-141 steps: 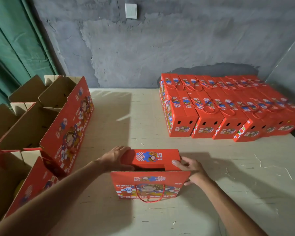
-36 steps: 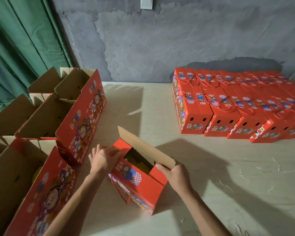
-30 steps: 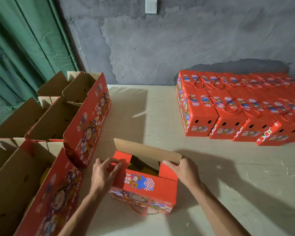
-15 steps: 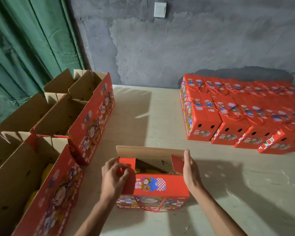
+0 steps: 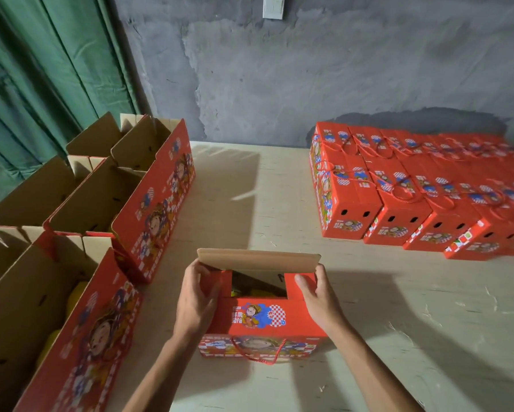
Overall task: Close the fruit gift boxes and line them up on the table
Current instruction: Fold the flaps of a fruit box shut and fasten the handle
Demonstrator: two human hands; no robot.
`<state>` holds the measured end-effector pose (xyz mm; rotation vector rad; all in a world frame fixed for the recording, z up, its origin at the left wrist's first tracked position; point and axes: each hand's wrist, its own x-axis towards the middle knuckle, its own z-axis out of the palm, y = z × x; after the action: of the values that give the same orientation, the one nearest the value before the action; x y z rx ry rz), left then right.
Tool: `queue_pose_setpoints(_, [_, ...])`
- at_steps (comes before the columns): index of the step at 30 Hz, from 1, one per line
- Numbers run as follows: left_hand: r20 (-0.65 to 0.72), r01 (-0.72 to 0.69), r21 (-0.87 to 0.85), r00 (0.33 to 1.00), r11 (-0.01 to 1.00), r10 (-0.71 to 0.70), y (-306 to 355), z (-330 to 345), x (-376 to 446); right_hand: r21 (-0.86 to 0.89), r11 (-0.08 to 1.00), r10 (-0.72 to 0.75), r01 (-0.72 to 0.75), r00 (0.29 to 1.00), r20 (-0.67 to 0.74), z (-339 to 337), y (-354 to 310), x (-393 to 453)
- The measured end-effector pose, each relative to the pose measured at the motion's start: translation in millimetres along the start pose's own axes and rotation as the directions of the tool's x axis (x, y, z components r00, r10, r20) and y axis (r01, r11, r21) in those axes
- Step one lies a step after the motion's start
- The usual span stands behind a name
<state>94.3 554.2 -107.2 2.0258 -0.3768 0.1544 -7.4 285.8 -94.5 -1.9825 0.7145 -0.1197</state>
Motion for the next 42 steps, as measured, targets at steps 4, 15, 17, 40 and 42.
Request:
queue_pose_setpoints(4, [-0.040,0.027,0.026,0.999,0.999,-0.025,2,4,-8,-0.071,0.995,-0.084,0.077,0.991,-0.103,2,-1,-5])
queue_pose_setpoints(15, [-0.070,-0.036,0.108,0.997,0.994,0.044,10,-2,-9,-0.140,0.945,-0.322,0.294,0.913,-0.249,-4,-2,-5])
queue_pose_setpoints(17, [-0.033,-0.061,0.148,0.997,0.987,0.067,14,-4,-9,-0.171,0.933,-0.345,0.316,0.921,-0.183,-8,4,-7])
queue_pose_setpoints(40, [0.559,-0.260,0.377,0.829,0.889,0.005,-5,-29,31,-0.263,0.830,-0.448,0.491,0.869,0.208,-28,20,0])
queue_pose_setpoints(42, [0.552,-0.270,0.346,0.833,0.899,0.038,-6,-28,30,-0.326,0.798,-0.461,0.507,0.862,0.211,-28,17,0])
